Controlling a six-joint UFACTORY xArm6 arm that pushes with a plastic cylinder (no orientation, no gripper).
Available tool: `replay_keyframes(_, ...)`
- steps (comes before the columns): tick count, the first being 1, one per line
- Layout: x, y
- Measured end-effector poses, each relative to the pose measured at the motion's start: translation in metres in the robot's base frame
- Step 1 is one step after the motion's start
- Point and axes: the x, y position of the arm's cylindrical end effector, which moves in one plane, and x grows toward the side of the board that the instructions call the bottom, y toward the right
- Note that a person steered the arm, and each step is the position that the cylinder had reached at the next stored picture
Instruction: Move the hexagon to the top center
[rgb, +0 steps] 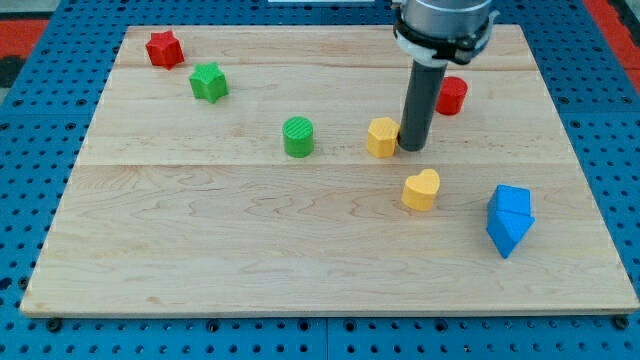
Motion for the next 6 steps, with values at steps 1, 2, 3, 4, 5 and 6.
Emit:
replay_keyframes(1,-0.003,-0.021)
replay_keyframes(2,0.028,-0.022)
replay_keyframes(3,0.018,-0.101)
replay_keyframes(4,-0.025,-0.118)
replay_keyframes(5,0.027,-0.105)
replay_keyframes(6,0.043,-0.059)
